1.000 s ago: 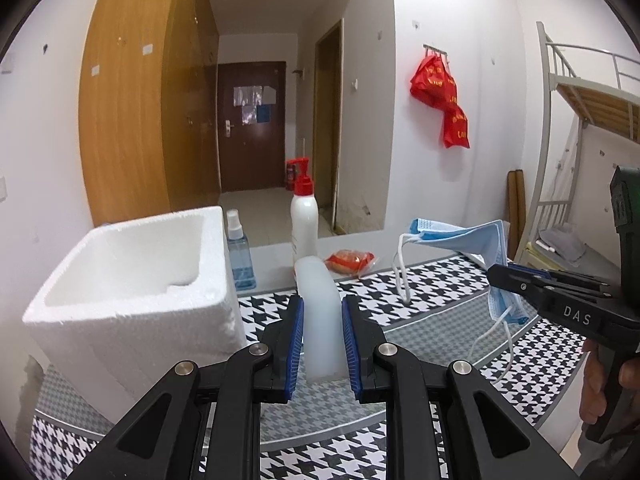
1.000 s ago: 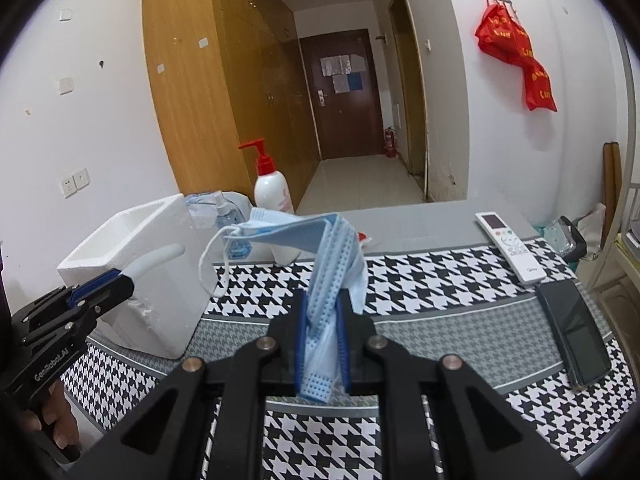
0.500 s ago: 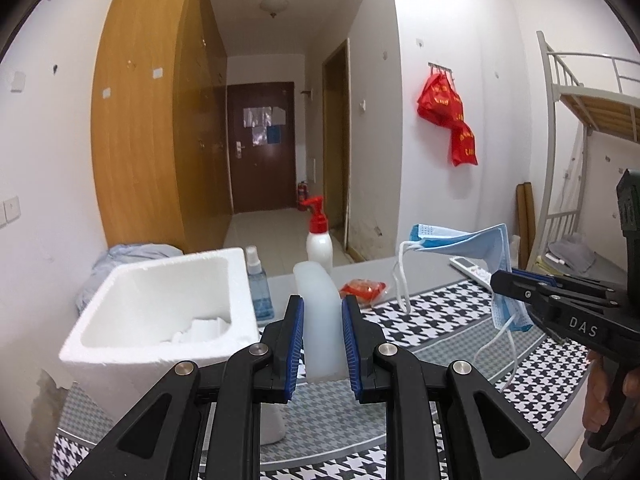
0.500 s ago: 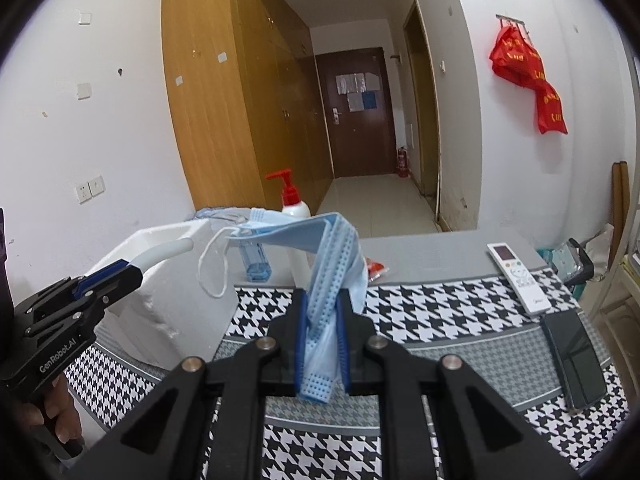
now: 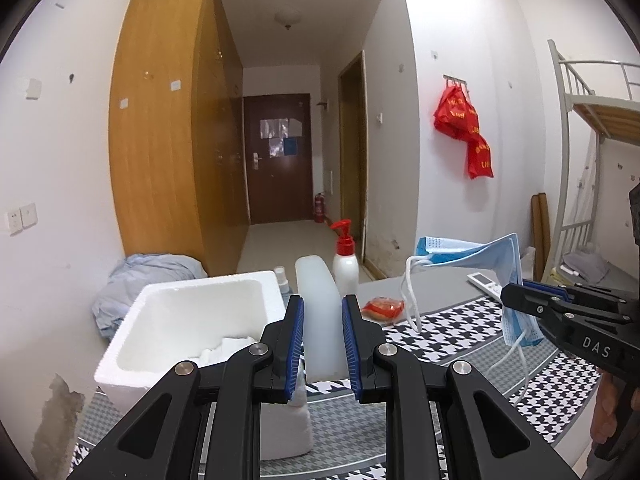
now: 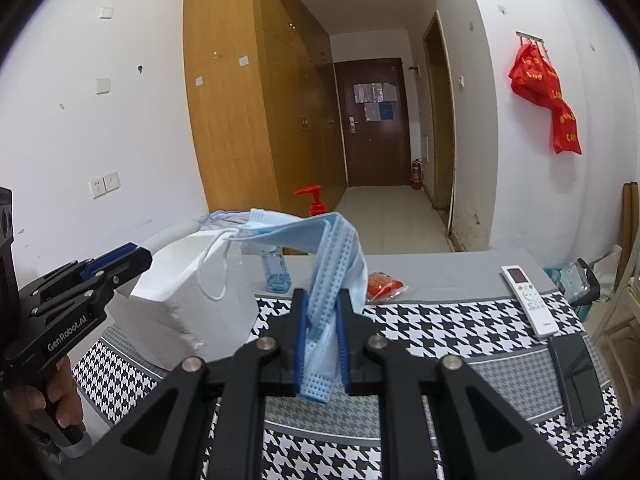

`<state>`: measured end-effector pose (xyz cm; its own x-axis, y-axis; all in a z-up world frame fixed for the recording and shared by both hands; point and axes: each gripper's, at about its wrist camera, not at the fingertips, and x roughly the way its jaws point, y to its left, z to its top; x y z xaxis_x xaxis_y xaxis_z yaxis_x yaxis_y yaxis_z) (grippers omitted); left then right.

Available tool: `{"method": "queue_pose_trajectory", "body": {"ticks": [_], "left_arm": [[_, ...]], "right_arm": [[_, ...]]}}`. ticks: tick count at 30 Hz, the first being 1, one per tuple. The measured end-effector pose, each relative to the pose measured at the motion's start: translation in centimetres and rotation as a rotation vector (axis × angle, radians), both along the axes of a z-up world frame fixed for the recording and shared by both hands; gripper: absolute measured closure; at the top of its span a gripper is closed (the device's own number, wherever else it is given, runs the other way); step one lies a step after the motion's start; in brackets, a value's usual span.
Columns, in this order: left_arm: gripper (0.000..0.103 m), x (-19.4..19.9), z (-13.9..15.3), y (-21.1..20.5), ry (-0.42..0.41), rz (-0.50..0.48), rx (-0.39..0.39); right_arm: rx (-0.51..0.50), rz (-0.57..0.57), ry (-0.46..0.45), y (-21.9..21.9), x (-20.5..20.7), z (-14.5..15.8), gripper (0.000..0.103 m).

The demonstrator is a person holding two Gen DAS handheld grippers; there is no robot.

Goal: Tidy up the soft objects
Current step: 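Hold the foam strip over the box and open the left gripper to drop it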

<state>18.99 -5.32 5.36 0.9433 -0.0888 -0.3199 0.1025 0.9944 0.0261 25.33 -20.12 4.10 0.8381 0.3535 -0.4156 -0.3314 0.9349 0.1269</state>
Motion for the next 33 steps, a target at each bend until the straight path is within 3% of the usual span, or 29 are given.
{"method": "queue_pose_trajectory", "body": {"ticks": [33], "left_arm": [[0.082, -1.3, 0.7, 7.4, -0.002, 0.197, 0.007]], "right_arm": [[-0.027, 0.24, -0.021, 9.9, 1.4, 1.4, 0.086]]}}
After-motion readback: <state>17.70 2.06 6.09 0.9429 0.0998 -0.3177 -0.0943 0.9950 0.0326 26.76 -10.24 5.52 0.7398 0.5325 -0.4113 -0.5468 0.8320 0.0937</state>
